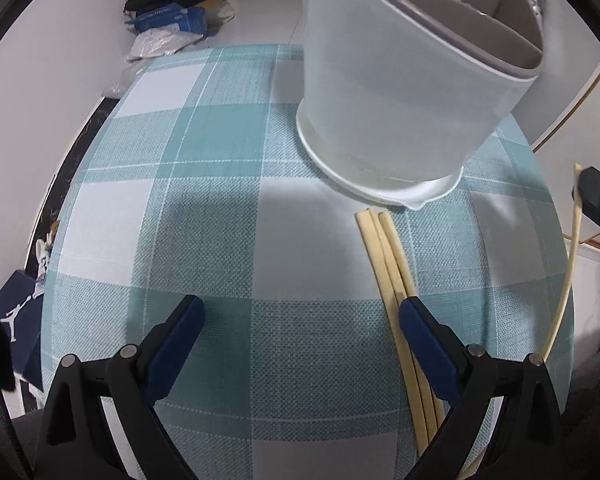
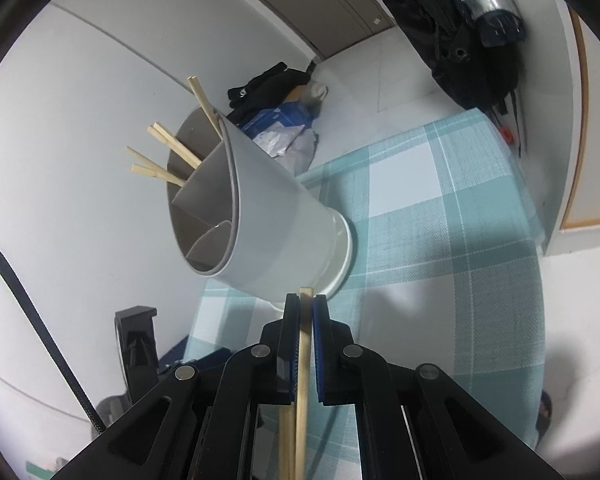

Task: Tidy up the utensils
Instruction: 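Lift the right gripper's chopstick while the left gripper grasps another chopstick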

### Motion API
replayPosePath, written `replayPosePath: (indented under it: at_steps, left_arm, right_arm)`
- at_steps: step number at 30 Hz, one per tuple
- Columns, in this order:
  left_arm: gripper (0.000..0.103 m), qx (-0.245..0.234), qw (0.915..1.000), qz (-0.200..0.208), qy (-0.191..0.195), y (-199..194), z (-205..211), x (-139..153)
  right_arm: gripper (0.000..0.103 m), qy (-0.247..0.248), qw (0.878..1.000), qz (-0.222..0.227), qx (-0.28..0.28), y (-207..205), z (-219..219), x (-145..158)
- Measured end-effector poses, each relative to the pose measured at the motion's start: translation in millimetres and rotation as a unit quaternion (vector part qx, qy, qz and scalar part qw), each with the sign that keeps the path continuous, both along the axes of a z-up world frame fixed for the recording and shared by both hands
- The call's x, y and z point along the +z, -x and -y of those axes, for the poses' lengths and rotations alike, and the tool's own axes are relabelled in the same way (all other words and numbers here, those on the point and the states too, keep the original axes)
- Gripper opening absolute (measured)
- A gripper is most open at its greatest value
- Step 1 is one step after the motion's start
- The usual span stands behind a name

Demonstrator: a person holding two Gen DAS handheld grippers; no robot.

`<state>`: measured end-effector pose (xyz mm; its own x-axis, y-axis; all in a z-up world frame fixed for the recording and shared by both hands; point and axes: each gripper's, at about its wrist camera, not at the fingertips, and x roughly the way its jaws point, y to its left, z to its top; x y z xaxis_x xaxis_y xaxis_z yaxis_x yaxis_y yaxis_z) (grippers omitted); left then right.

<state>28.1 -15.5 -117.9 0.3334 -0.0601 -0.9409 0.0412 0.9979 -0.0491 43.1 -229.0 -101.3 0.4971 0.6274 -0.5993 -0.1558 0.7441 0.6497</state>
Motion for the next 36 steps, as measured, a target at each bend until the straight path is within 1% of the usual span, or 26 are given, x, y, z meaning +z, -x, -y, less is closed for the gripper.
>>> replayPosePath:
  at_steps: [3,9,11,15,18,20,21,23,24,27,29,30,32,33,35,36]
  left_arm:
    - [0.093,0.001,1.0000,-0.007,0.001,1,1,1]
    - [0.092,0.004,0.9999,-0.012,0.000,-2,5,0]
    - [0.091,0.008,0.9999,-0.012,0.001,-8,2,-1]
    - [0.087,0.021,0.9997,-0.006,0.010,-18,-3,-1]
    - [0.084,0.019,0.9998,0.003,0.003,-20,0,-1]
    - [0.073,0.013,0.9999,0.006,0.007,-21,4,0]
    - [0.071,0.008,0.9999,0.007,0.006,-24,5,0]
    - [0.062,-0.001,0.9999,0.009,0.006,-25,8,0]
    - [0.061,-0.002,0.9999,0.010,0.004,-25,9,0]
    - [0.050,-0.001,0.9999,0.016,-0.001,-21,11,1]
    - [0.032,0.004,0.9997,0.021,-0.006,-21,11,1]
    - [0.027,0.006,0.9997,0.025,-0.004,-21,10,2]
    - [0.012,0.013,0.9996,0.027,0.000,-25,7,2]
    - [0.008,0.016,0.9995,0.028,0.006,-25,4,1]
    - [0.004,0.026,0.9991,0.028,0.019,-26,-2,1]
    - [0.004,0.033,0.9986,0.027,0.031,-26,-6,0]
  right_arm:
    - [0.005,0.010,1.000,0.005,0.007,5,-4,2]
    - [0.005,0.017,1.000,0.017,0.011,8,-7,6]
    - [0.005,0.017,1.000,0.018,0.009,8,-7,6]
    - [0.005,0.017,1.000,0.019,0.007,8,-6,7]
    - [0.006,0.016,1.000,0.022,0.004,8,-5,8]
    - [0.006,0.015,1.000,0.023,0.004,8,-5,9]
    - [0.006,0.015,1.000,0.023,0.003,8,-4,9]
    - [0.006,0.015,1.000,0.022,0.003,8,-4,9]
    - [0.006,0.015,1.000,0.022,0.002,8,-4,9]
    - [0.006,0.016,1.000,0.024,0.002,8,-4,10]
    - [0.006,0.018,1.000,0.026,0.002,8,-4,11]
    - [0.006,0.018,0.999,0.026,0.002,8,-4,11]
    - [0.006,0.020,0.999,0.029,0.002,9,-4,12]
    - [0.006,0.023,0.999,0.031,0.001,9,-5,13]
    - [0.006,0.029,0.999,0.035,0.002,10,-6,14]
    - [0.006,0.030,0.999,0.036,0.003,10,-7,15]
